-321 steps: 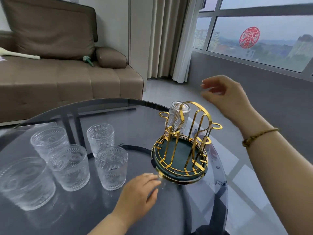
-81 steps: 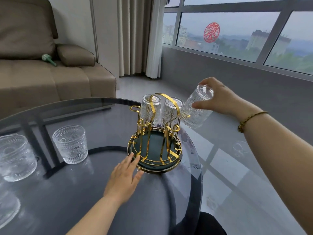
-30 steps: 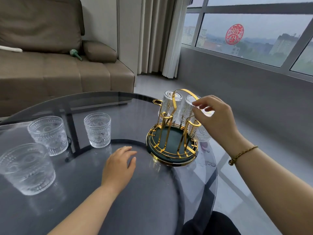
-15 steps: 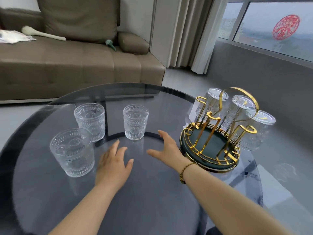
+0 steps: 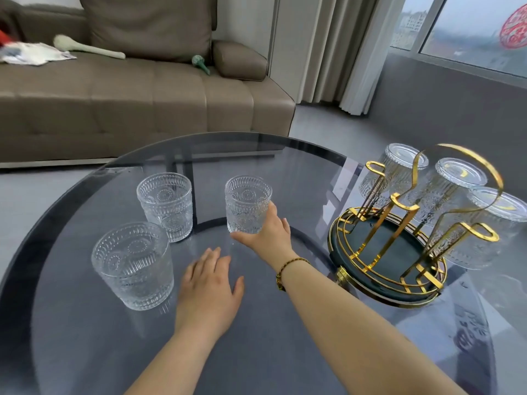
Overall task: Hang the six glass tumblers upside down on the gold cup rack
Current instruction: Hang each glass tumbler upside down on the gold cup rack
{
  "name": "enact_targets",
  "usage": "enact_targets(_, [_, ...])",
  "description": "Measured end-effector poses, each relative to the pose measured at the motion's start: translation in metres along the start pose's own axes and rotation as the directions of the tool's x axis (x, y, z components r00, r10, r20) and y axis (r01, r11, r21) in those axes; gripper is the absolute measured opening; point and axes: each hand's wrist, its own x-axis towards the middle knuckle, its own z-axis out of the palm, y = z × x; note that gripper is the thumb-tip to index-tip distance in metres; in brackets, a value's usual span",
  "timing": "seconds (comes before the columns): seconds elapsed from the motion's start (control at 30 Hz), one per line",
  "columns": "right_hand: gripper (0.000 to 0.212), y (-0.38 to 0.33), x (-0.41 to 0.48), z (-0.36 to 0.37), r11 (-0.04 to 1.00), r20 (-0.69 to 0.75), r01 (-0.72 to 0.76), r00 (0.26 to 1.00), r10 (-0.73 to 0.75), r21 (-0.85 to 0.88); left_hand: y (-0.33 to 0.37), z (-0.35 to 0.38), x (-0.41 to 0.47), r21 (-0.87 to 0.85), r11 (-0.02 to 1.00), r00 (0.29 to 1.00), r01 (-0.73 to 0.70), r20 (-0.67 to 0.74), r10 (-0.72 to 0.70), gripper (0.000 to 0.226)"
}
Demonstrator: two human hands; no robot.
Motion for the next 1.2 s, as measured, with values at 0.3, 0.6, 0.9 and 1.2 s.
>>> enact_targets(0.3, [0.07,-0.001,-0.004,-0.003,0.992,0.008,-0.036,0.999,0.035,0.118,-0.001,0.002,0.0,0.002,1.0,1.0,-0.01,-0.022,0.01,0.047])
enact_targets(0.6, [0.062,-0.006,-0.035,-0.041,0.911,-0.032,0.026,0.999,-0.014,0.411,-0.003,0.002,0.002,0.018,0.999,0.999,-0.03,-0.012,0.03,0.048])
enact_targets(0.9, [0.06,-0.005,-0.096,-0.138,0.928,-0.12,0.199,0.978,-0.17,0.315,0.026,-0.005,0.0,-0.079,0.987,0.987,-0.142,0.059,0.146,0.044])
enact_targets(1.2, [0.054,-0.004,-0.158,-0.244,0.961,-0.199,0.237,0.958,-0.206,0.144,0.108,0.01,0.019,-0.173,0.883,0.861,-0.436,0.204,0.465,0.051])
